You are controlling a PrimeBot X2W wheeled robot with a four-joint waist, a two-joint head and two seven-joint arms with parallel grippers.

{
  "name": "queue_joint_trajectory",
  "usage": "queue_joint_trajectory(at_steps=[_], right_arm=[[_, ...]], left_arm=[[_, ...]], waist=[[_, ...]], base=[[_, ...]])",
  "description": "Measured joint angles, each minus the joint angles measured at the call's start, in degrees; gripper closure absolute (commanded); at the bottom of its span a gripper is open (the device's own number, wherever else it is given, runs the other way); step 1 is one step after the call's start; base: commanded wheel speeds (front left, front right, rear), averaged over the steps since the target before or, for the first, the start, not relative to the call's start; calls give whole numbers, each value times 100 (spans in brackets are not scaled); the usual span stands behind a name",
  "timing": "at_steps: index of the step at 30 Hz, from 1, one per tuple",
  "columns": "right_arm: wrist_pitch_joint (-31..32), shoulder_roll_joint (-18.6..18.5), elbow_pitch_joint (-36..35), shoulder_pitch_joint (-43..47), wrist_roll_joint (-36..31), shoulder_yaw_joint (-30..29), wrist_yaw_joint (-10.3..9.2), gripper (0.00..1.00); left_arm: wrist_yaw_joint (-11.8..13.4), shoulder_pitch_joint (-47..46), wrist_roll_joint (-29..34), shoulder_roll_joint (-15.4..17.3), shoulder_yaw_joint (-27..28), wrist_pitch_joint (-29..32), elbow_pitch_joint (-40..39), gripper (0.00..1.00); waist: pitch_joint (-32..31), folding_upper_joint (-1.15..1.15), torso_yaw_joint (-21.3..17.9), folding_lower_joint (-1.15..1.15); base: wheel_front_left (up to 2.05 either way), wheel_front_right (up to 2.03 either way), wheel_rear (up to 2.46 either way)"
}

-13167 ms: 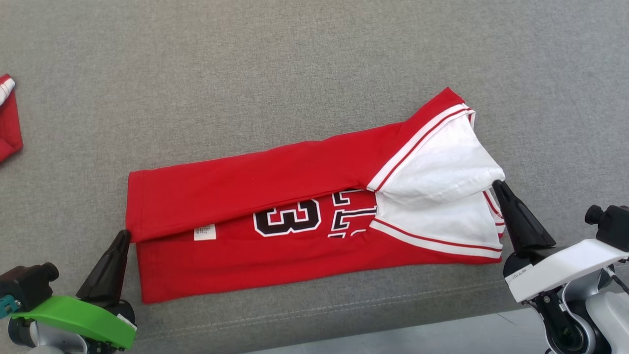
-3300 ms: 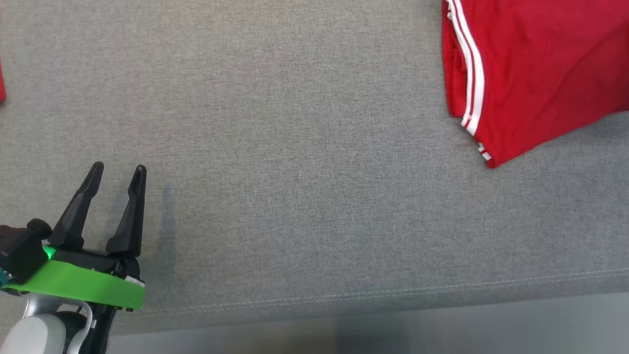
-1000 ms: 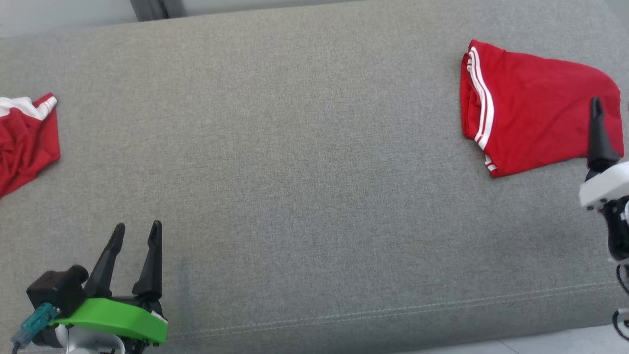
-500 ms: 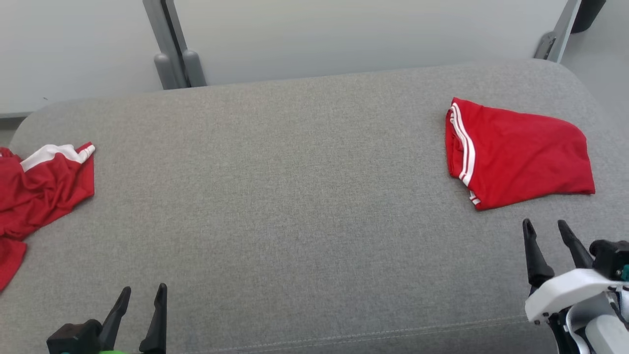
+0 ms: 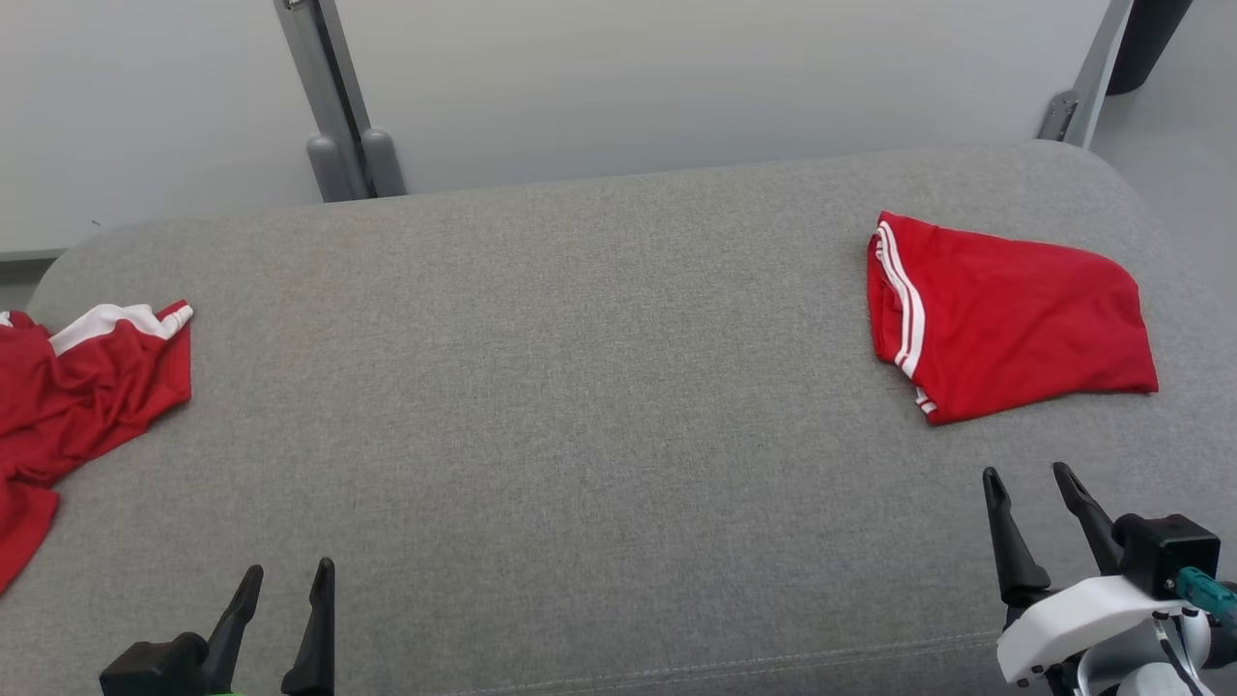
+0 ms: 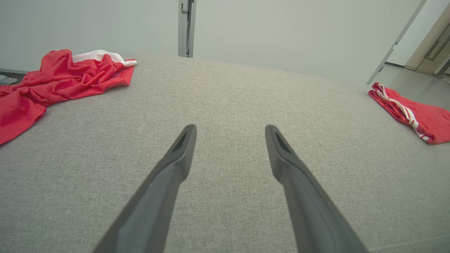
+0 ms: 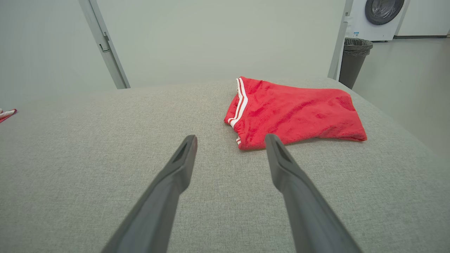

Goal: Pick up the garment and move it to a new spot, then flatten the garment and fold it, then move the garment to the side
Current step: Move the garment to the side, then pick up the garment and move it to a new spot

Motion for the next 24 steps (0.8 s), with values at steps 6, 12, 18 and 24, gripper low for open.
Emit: queue_joint_trajectory(at_steps=[6,12,18,24], right_arm=[[0,-10,-243,108,-14,204,279,0],[0,-164,-331,225,-78,268,595,0],[0,-243,-404,242,-129,114,719,0],[0,-234,-407,372,-131,-65,724,0]], left_arm=[[-5,0,13,-2,12,-1,-38,0],[-7,5,15,-25,68,-1,-48,0],[-13,11,47,-38,126,-2,-87,0],[-55,13,55,-40,171,-1,-97,0]], waist=[[-11,0,67,0],[-7,0,106,0],[26,0,86,0],[62,0,71,0]], base=[[0,0,0],[0,0,0],[0,0,0],[0,0,0]])
